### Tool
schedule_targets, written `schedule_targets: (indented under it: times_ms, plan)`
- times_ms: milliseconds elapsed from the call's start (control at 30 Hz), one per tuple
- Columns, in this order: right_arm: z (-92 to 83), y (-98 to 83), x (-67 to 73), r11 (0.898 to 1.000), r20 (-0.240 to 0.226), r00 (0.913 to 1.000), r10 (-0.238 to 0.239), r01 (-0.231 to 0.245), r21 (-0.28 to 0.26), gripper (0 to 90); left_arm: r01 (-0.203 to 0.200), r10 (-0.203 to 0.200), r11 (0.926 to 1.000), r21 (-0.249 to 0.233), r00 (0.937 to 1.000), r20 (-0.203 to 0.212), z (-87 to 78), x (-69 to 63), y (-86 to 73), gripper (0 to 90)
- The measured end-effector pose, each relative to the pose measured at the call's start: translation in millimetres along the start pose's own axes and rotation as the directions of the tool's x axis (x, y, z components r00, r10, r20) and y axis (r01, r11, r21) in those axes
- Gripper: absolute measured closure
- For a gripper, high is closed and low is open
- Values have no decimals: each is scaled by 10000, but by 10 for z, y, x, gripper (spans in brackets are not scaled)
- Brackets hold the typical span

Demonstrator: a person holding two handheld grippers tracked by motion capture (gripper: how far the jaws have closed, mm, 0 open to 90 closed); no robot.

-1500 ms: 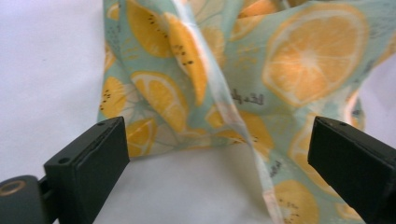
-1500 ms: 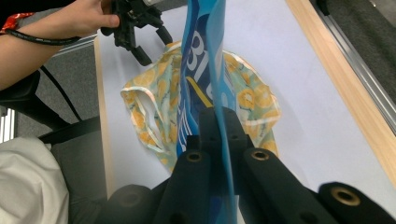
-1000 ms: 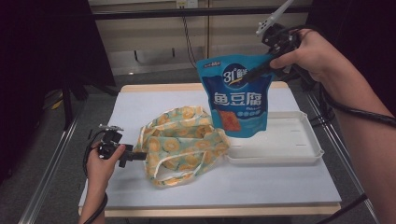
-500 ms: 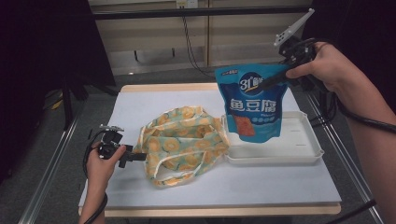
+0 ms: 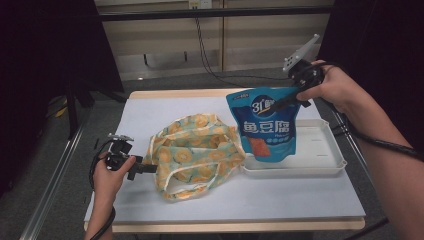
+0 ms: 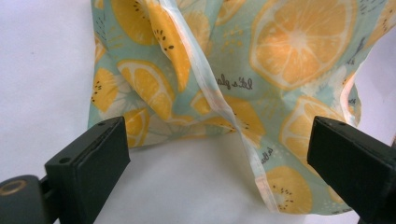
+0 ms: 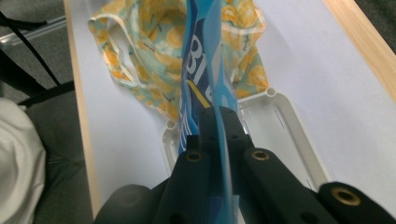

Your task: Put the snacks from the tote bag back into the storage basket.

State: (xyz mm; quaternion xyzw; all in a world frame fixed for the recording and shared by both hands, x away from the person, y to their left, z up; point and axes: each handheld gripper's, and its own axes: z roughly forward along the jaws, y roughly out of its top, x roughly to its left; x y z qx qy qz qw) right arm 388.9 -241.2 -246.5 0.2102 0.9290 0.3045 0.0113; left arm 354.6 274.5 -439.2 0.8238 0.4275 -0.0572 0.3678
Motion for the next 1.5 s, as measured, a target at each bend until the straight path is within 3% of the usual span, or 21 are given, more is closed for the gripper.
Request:
schedule_targets:
  times_ms: [233,300,433,600,733,800,867,1000,1100,1367,1500]
  plan:
    - [159,-211,-14,9999,-198,9998,101,-101,8,900,-30,31,10000,41,10000,-29,8,-2,3,58]
    - [160,-285,-28,9992,-235,9994,249,-256,-298,900,-105,106,9999,98,9999,-28,8,2,2,59]
    - [129,-401,-8,9995,-89,9995,313,-313,-46,900,-104,105,9999,91,9999,-55,6,0,3,59]
    - [97,-523,-8,9975,87,9975,706,-706,-63,888,-82,83,9999,83,9999,-80,-10,-8,3,59]
    - [63,-590,12,9956,189,9955,931,-930,-58,817,-77,77,9999,68,10000,-57,-13,-12,4,59]
    - [27,-618,25,9914,515,9901,1303,-1308,68,698,-106,106,9999,60,9999,-58,-13,-11,6,59]
    - [-4,-647,34,9908,782,9887,1280,-1309,335,599,-125,126,9999,56,9999,-100,-18,-9,4,59]
    - [-89,-731,86,9891,1029,9844,1425,-1454,214,491,-89,89,10000,15,9999,-91,-46,-8,0,59]
    - [-143,-822,112,9856,1255,9783,1651,-1685,162,427,-126,127,9999,45,9998,-183,-69,0,-9,60]
    - [-203,-1062,146,9826,1516,9709,1856,-1845,-210,355,-151,152,9999,46,9994,-326,-145,2,-39,61]
    - [-204,-1154,155,9797,1587,9672,1983,-1907,-619,307,-188,190,9998,49,9991,-369,-153,2,-40,61]
